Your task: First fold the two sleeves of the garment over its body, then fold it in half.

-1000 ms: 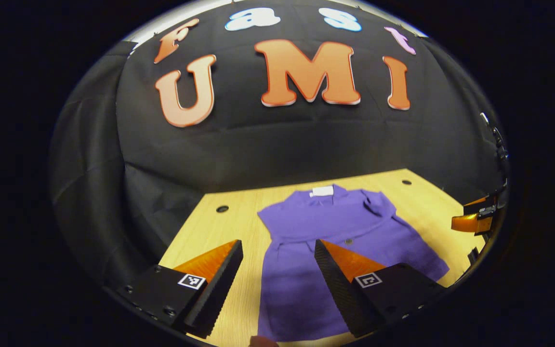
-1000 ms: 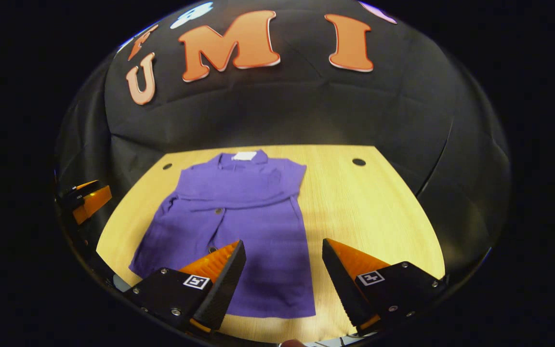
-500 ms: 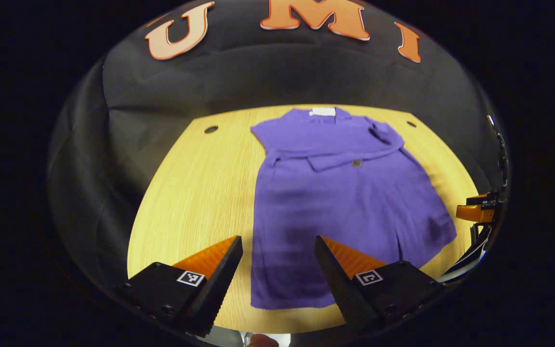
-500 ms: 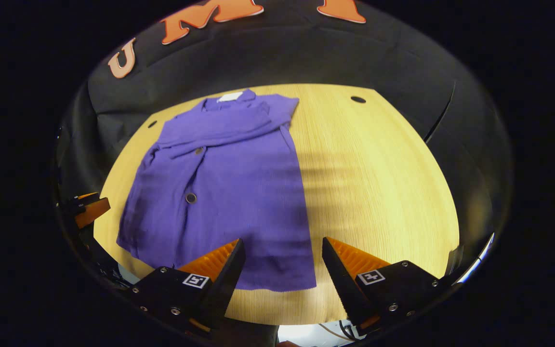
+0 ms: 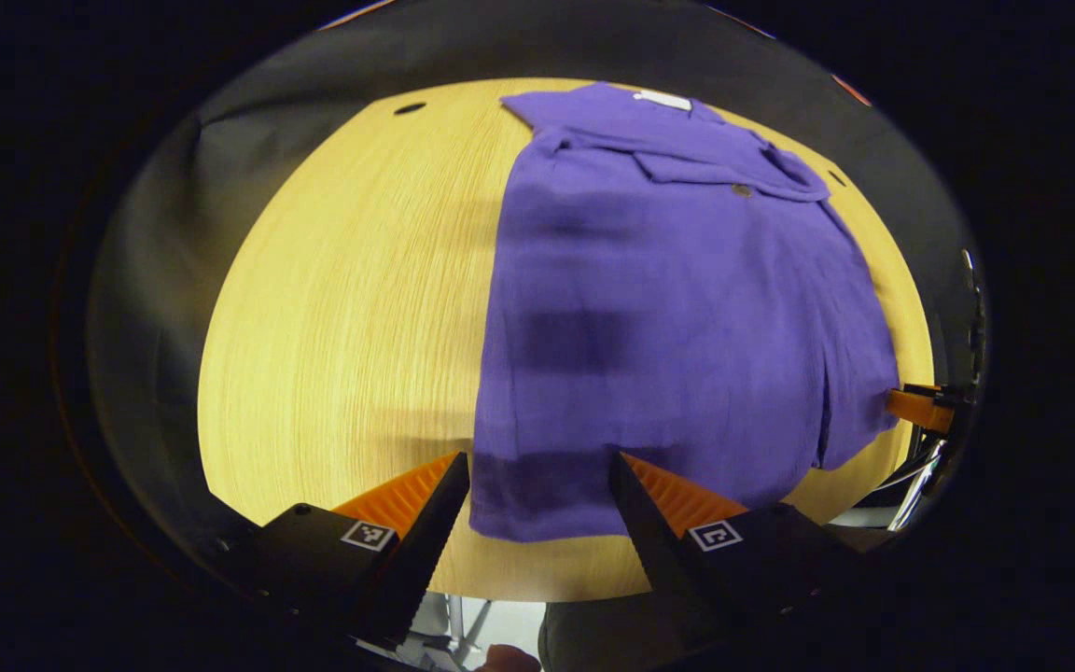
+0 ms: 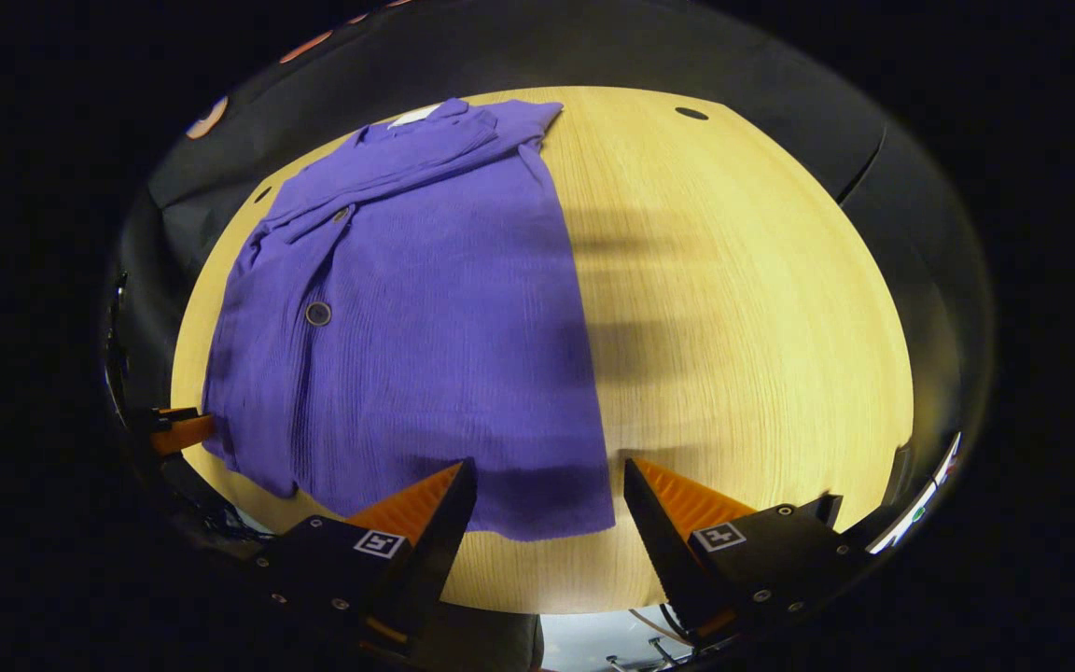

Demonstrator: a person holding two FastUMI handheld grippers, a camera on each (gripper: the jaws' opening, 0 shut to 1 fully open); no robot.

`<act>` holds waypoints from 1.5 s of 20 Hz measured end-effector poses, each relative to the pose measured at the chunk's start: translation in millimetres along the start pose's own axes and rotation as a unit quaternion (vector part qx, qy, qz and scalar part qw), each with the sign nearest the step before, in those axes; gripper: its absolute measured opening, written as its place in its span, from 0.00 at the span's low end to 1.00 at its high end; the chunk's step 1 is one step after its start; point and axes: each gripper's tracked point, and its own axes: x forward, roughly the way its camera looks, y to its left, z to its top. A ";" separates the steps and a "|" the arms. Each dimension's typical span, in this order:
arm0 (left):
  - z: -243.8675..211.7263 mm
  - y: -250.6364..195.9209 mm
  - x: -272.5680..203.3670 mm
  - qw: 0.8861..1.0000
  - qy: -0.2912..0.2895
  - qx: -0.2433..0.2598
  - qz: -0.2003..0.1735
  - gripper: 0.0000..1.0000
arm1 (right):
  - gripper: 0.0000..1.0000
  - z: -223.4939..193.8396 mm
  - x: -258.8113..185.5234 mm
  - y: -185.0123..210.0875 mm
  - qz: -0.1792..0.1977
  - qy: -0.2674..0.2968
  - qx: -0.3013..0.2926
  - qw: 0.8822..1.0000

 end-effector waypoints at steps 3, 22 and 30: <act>-8.5 -0.9 6.3 1.000 0.024 -0.009 -0.005 0.99 | 0.94 -11.9 1.2 -3.4 -0.014 0.025 -0.012 1.000; 72.4 -49.4 -57.4 0.994 0.025 0.049 -0.093 0.08 | 0.04 66.5 -63.2 60.6 0.101 -0.033 0.112 0.988; 172.0 -53.3 -91.1 0.984 -0.044 0.123 -0.122 0.08 | 0.03 146.9 -107.1 87.3 0.091 -0.121 0.103 0.983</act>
